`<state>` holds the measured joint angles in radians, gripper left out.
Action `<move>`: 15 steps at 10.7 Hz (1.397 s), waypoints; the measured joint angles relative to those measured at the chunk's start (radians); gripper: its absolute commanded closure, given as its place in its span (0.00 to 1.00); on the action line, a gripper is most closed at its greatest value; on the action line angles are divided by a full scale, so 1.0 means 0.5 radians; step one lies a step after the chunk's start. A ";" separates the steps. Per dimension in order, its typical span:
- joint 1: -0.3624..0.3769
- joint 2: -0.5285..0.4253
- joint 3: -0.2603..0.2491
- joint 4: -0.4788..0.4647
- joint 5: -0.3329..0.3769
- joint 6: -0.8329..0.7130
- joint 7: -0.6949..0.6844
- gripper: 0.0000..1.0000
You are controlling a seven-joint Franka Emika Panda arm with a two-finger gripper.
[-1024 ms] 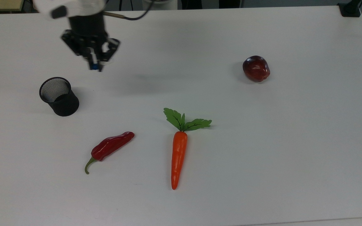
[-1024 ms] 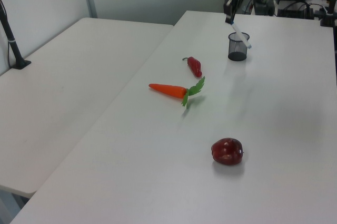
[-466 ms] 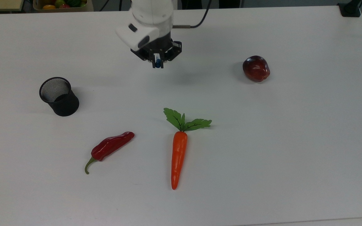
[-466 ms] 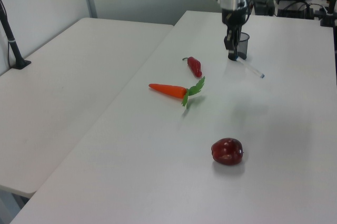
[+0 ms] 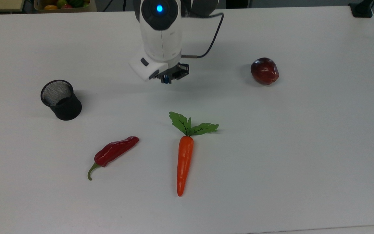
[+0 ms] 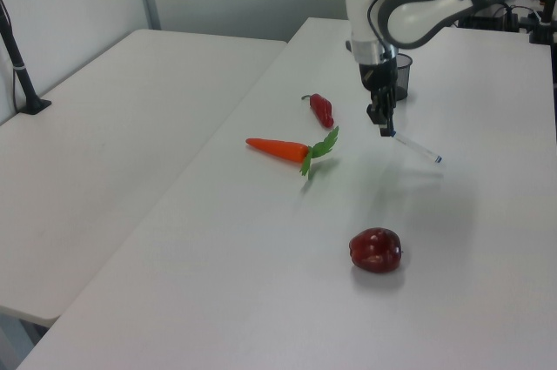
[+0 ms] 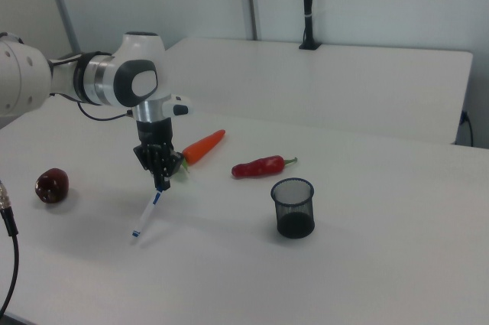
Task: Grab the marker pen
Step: 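Carry the marker toward the apple and lower it onto the table, then open the gripper to release the marker and raise it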
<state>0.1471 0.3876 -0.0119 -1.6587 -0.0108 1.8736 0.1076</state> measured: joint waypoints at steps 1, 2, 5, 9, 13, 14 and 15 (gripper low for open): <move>0.000 0.038 -0.001 0.002 0.000 0.052 0.003 0.84; 0.000 0.065 -0.002 0.002 0.000 0.088 0.004 0.72; -0.003 0.103 -0.004 0.005 0.000 0.188 0.013 0.00; -0.002 0.103 -0.004 0.025 0.000 0.190 0.087 0.00; 0.089 0.011 -0.003 0.102 -0.010 0.190 0.093 0.00; 0.115 -0.057 -0.003 0.110 -0.011 0.155 0.093 0.00; 0.130 -0.143 -0.003 0.116 -0.011 0.077 0.093 0.00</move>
<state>0.2120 0.3163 -0.0134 -1.6008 -0.0165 1.9123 0.1540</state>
